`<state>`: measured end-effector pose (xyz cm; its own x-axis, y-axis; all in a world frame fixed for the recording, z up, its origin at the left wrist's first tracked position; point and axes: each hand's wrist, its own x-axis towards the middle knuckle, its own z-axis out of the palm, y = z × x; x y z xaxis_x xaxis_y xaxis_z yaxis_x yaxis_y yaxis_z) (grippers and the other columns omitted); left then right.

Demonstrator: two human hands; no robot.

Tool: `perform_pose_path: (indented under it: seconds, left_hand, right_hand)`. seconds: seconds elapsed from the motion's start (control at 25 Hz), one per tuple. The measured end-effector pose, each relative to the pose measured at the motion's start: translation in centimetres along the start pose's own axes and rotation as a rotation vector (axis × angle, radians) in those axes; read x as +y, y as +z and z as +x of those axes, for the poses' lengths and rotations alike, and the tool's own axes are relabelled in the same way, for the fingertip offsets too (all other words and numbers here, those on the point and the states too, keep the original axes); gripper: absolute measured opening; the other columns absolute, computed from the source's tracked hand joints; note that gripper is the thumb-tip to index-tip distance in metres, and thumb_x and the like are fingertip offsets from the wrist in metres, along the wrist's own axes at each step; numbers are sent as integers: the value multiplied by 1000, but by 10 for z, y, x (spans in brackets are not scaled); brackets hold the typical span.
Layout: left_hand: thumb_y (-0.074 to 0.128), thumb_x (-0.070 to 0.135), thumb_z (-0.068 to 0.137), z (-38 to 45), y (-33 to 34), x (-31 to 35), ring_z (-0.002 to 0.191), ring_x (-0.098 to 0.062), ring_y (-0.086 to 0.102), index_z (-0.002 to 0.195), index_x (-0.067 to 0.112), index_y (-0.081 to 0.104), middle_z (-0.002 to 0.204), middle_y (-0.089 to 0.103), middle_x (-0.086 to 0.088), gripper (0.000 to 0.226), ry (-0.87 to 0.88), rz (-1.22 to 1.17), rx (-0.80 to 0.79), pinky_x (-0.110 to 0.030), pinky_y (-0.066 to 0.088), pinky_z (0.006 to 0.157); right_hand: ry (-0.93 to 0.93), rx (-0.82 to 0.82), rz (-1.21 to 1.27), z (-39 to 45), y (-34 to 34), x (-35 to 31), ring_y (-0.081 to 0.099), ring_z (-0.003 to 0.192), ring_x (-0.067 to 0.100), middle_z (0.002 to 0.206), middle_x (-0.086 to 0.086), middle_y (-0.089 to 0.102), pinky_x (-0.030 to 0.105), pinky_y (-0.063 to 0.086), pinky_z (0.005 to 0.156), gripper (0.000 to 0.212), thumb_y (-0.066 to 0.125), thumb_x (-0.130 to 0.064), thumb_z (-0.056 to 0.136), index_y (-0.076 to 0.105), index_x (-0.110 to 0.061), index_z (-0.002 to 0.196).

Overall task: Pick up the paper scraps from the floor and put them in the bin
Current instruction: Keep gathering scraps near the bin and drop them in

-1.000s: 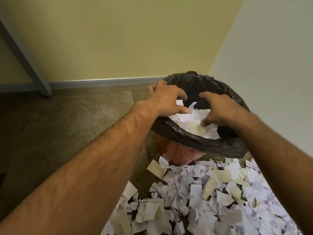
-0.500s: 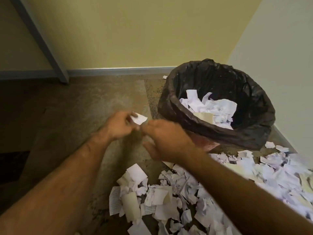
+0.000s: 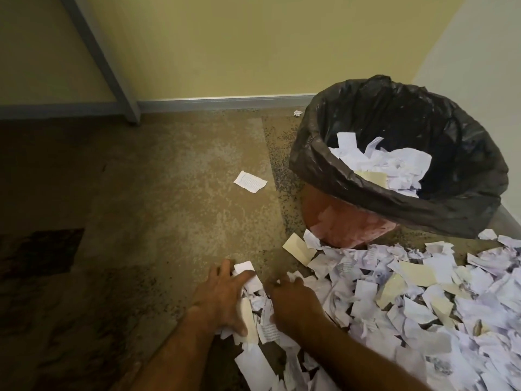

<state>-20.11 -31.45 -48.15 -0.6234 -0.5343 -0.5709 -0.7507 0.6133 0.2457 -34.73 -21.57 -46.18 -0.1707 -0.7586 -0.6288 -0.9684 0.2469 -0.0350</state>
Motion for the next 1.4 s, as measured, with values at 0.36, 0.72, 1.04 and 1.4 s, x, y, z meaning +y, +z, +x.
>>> perform_pose_path:
  seconds: [0.36,0.72,1.04,1.4]
  left_hand:
    - [89,-3,52,10,-3,-13,84,-21,69,103,22,70,104,68,-1,60,-102,-676,-13,-32,57,58]
    - [85,-4,65,17,-126,-6,75,-27,70,101,8,71,92,73,-16,40,-18,-640,-196,-25,54,47]
    - [99,20,35,-34,-254,-6,62,-17,67,82,5,74,90,72,-22,55,280,-1011,-147,-16,46,41]
    - [81,-3,64,-29,-315,103,83,-22,72,94,10,66,102,72,-14,36,586,-1258,274,-17,48,47]
  right_hand:
    - [-27,126,93,-5,-16,12,62,110,26,120,11,65,34,47,94,24,56,-18,96,63,-10,117]
    - [-9,341,265,-26,-72,31,63,98,23,110,6,70,31,51,84,28,61,-22,88,70,-18,114]
    - [-179,702,446,-124,-152,64,64,72,-4,87,-16,72,17,54,69,14,69,-22,88,75,-34,91]
    - [39,1211,652,-166,-256,135,68,65,10,78,-5,73,30,58,63,21,81,-18,72,78,-23,92]
